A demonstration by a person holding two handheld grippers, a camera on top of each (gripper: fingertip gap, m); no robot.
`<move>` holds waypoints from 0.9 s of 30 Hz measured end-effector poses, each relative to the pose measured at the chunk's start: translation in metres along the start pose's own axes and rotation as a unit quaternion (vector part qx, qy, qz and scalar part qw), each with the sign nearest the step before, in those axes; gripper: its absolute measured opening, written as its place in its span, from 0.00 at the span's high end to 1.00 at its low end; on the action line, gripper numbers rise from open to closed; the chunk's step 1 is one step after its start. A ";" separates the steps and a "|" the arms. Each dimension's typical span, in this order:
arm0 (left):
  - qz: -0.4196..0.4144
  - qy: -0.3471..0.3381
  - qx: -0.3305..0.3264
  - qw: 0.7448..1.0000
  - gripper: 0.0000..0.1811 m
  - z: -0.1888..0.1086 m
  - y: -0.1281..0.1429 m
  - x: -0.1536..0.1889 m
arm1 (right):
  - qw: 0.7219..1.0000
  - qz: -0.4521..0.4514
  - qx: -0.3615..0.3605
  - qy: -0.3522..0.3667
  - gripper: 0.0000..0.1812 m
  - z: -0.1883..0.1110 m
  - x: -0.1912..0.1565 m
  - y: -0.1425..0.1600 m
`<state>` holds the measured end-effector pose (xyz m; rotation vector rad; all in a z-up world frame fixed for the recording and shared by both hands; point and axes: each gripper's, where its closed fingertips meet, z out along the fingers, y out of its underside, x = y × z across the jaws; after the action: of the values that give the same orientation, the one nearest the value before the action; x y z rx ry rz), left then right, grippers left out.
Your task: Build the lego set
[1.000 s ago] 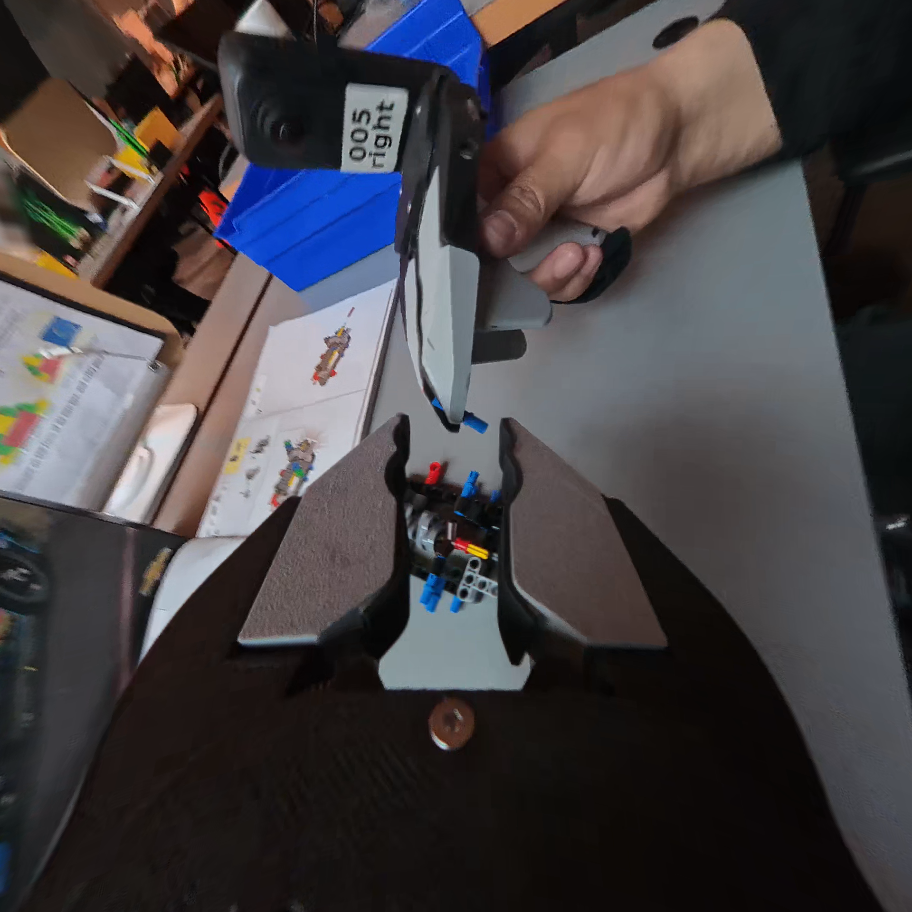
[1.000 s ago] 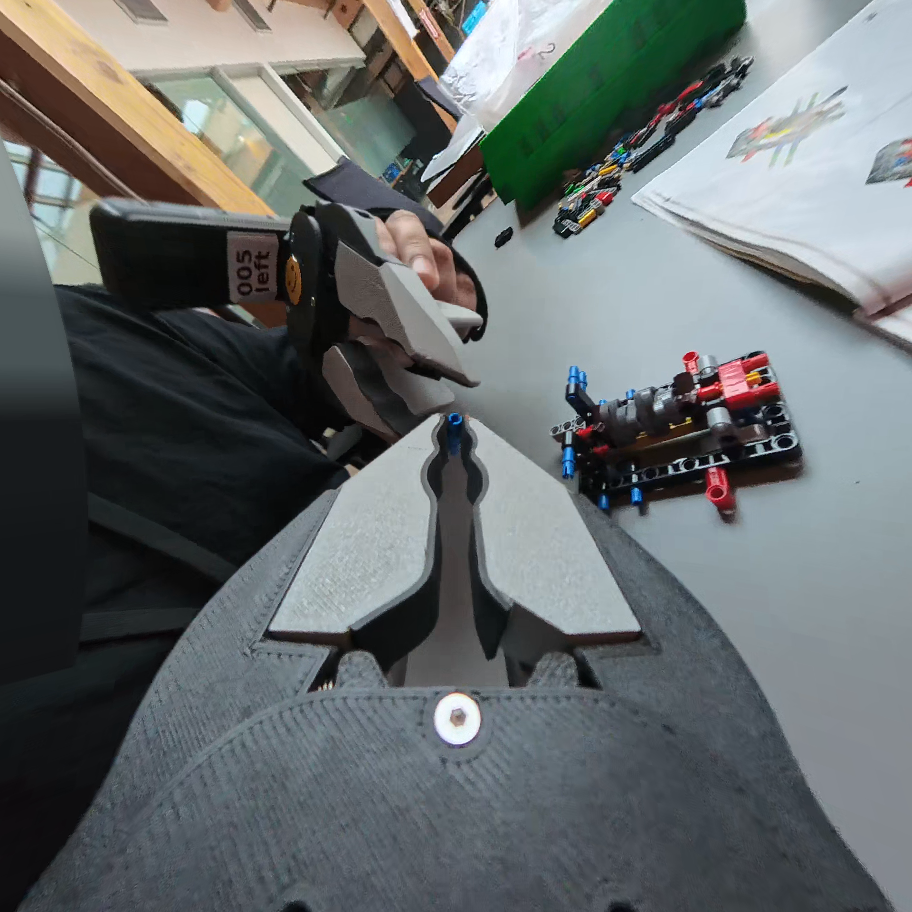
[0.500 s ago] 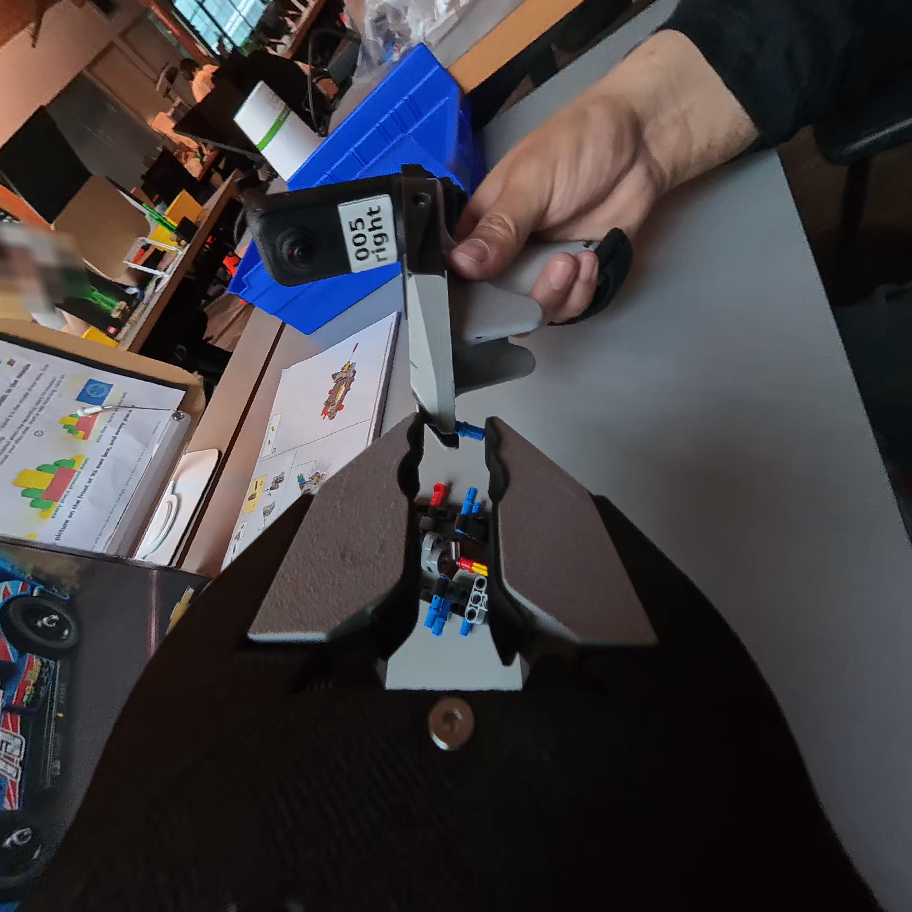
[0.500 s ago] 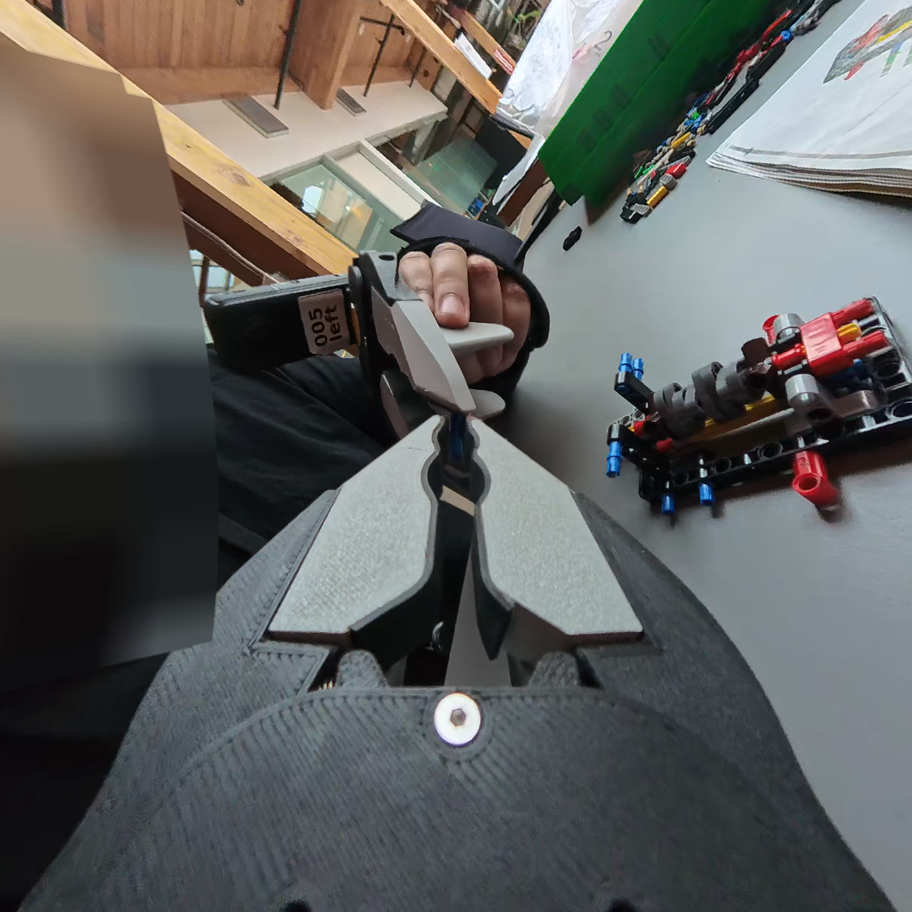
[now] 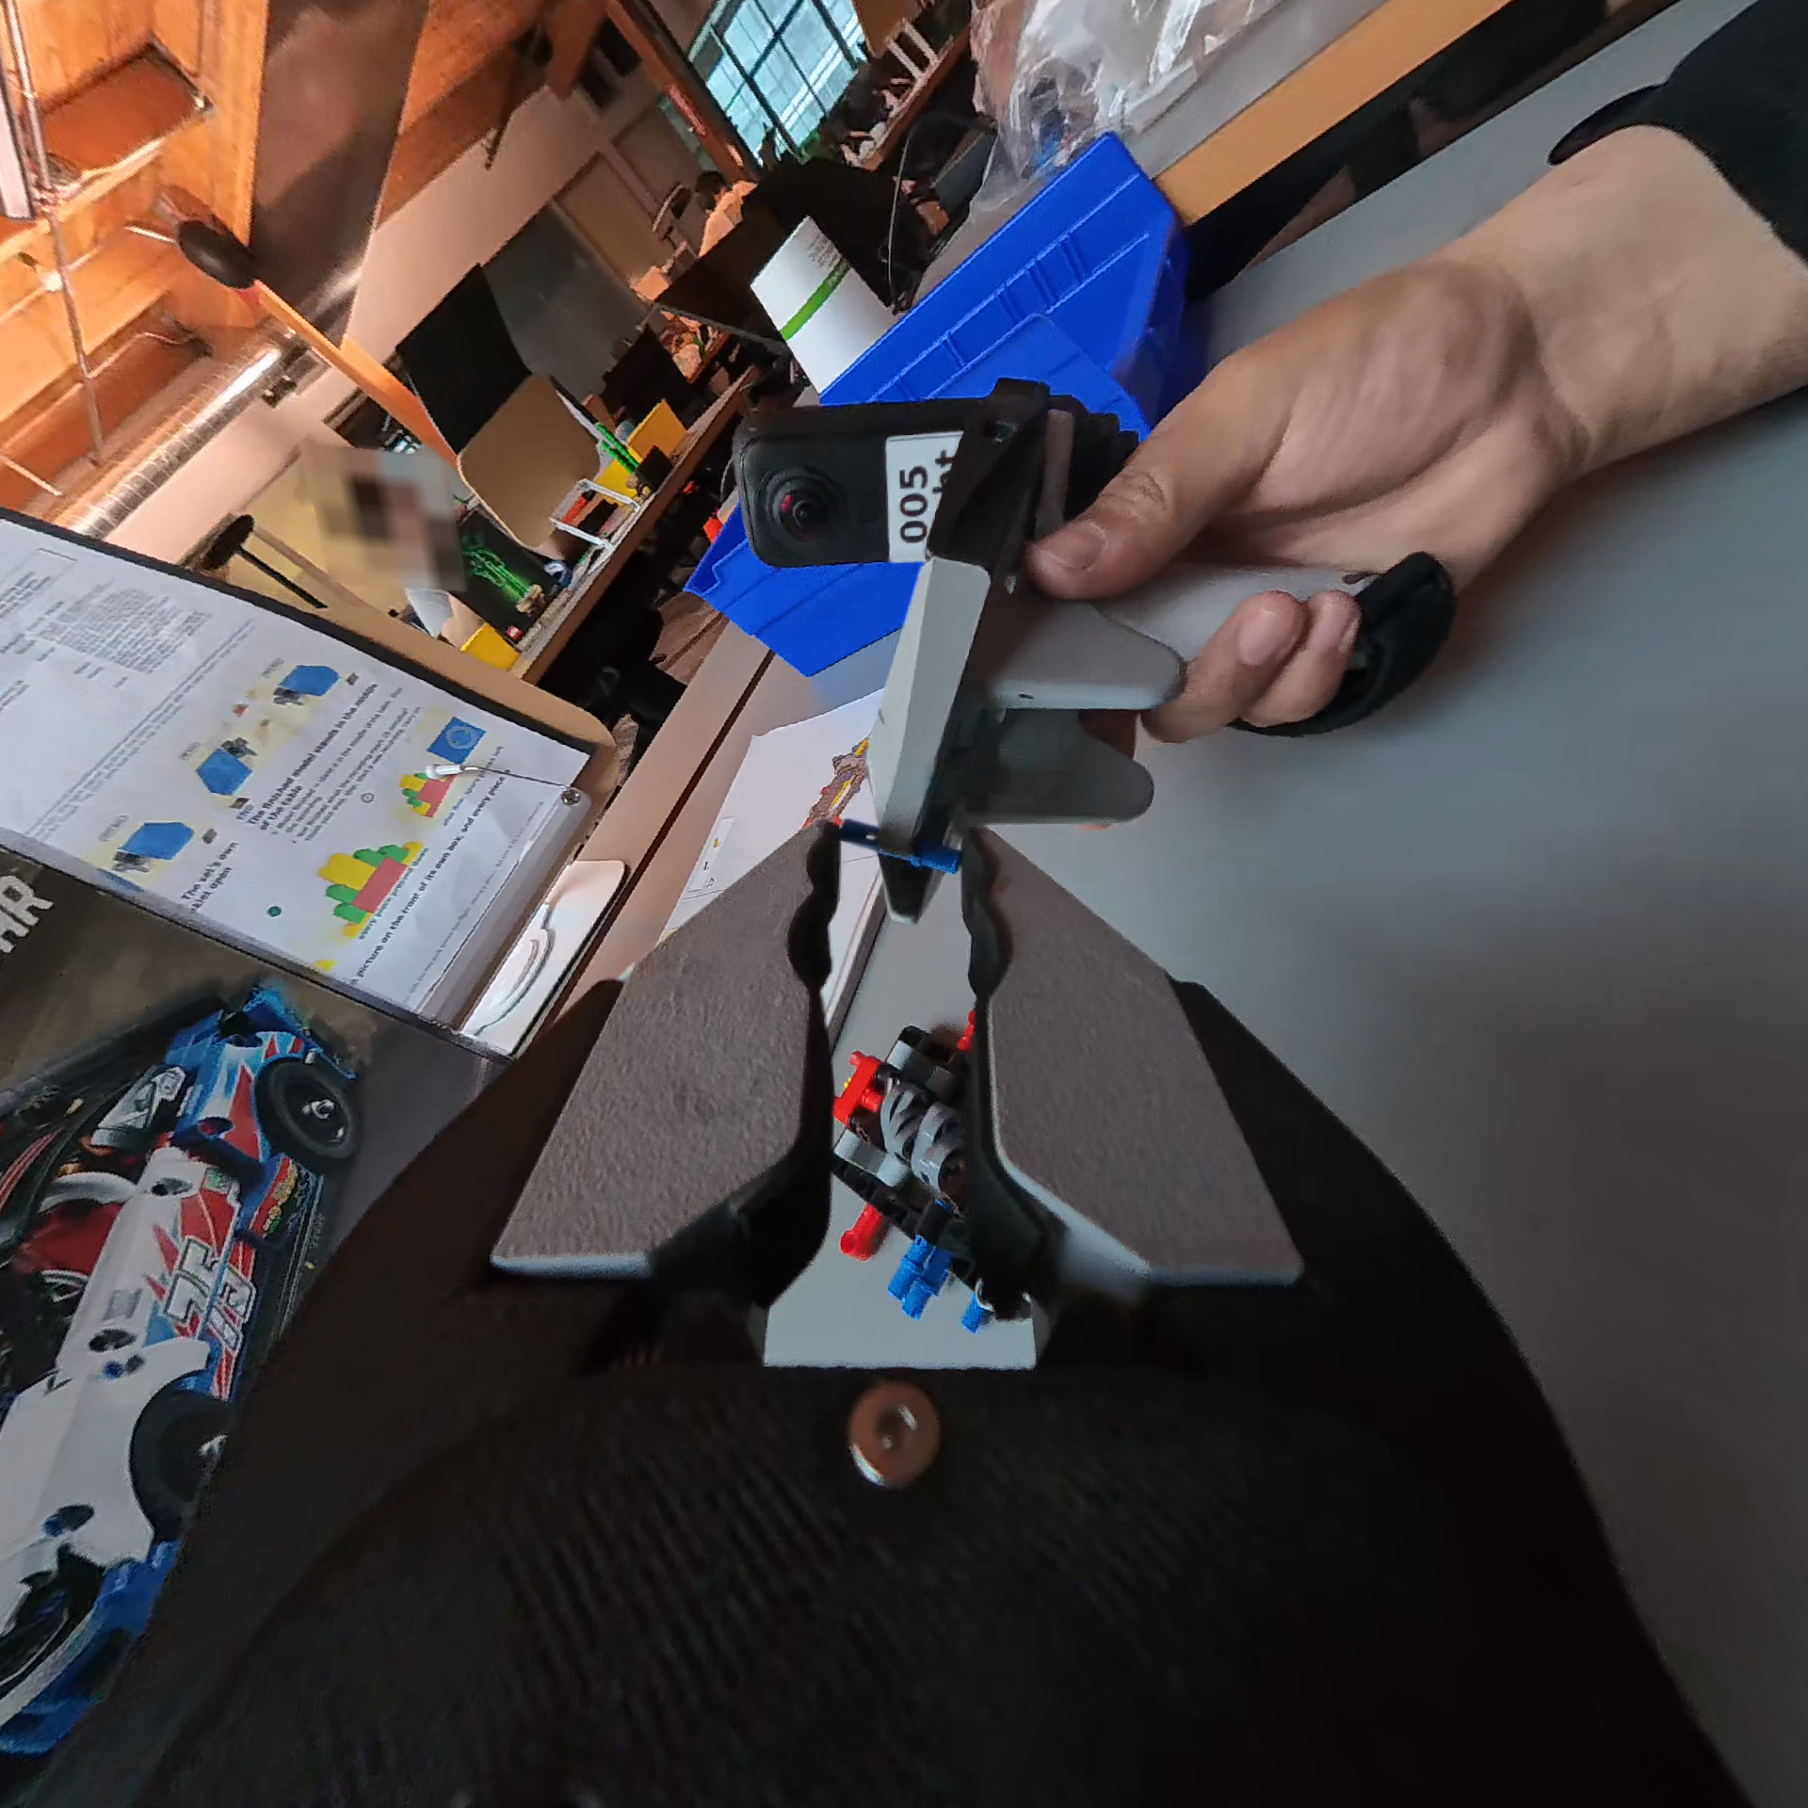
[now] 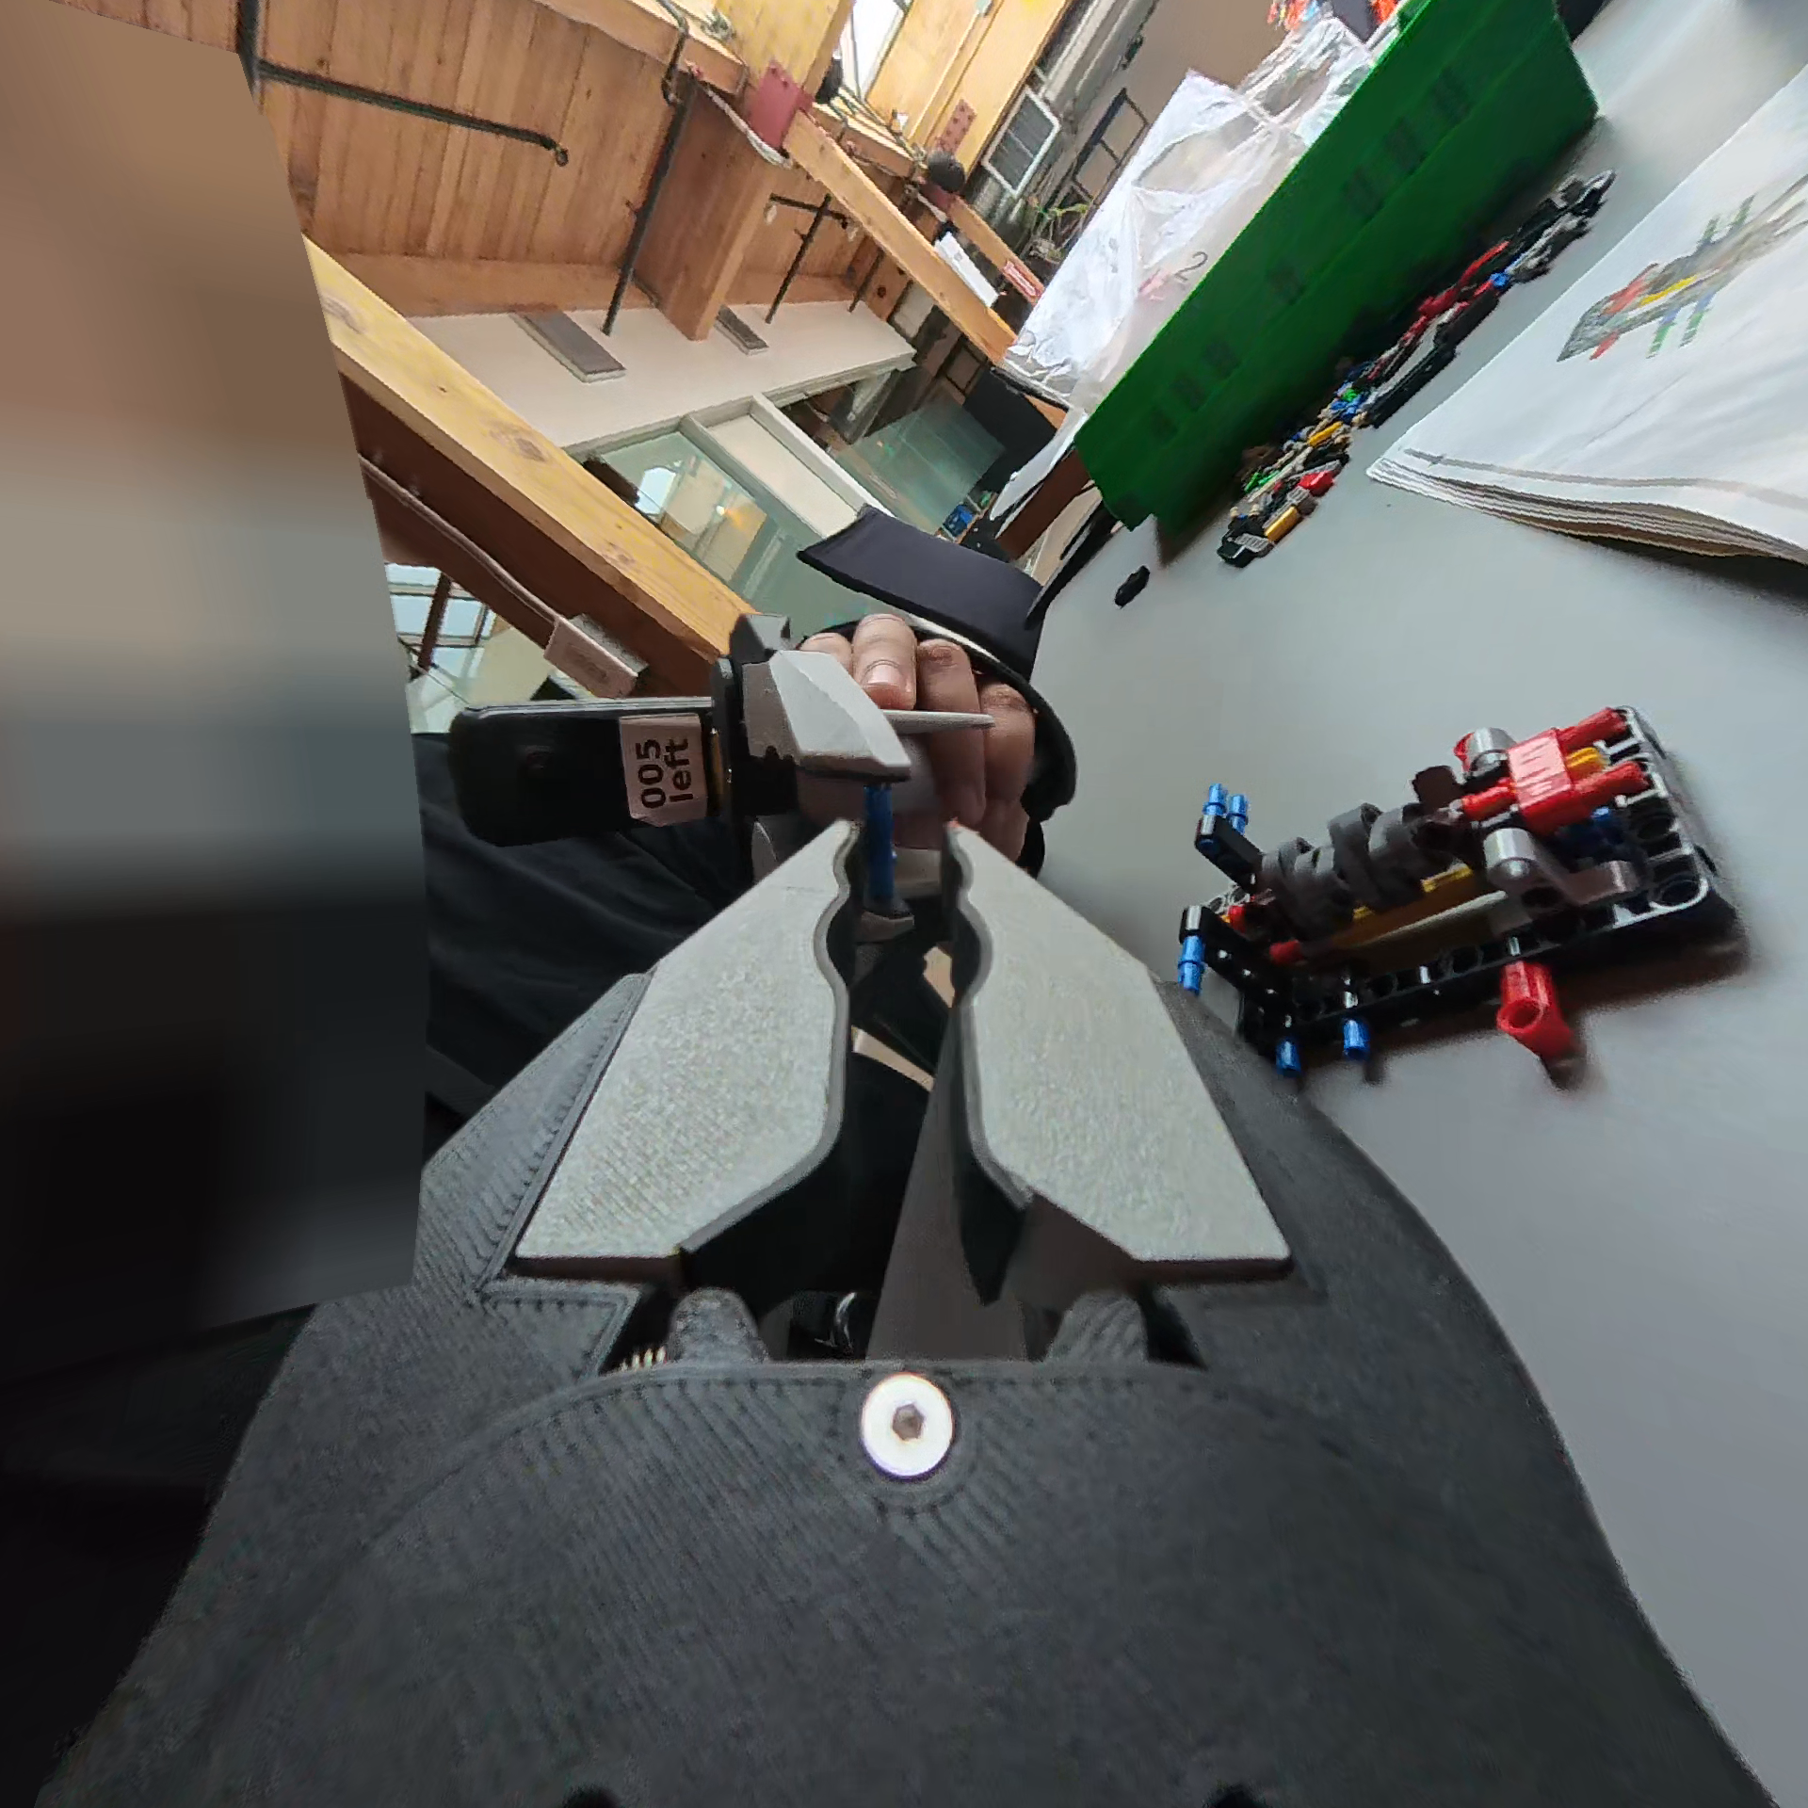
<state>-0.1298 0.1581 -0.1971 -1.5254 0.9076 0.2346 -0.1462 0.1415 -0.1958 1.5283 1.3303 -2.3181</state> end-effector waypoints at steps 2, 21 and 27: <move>-0.010 -0.004 0.002 1.000 0.88 0.001 0.002 -0.001 | 1.000 -0.010 -0.006 0.002 0.98 -0.001 0.000 0.002; -0.192 0.212 -0.075 0.955 0.91 -0.005 0.032 0.013 | 0.872 -0.323 -0.226 0.292 0.99 -0.011 0.040 0.035; -0.207 0.248 -0.087 0.942 0.98 -0.003 0.040 0.032 | 0.860 -0.336 -0.243 0.296 0.99 -0.011 0.043 0.040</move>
<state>-0.1360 0.1466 -0.2467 -1.9440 0.9410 -0.4032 -0.1407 0.1407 -0.2554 1.8467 2.7133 -1.5092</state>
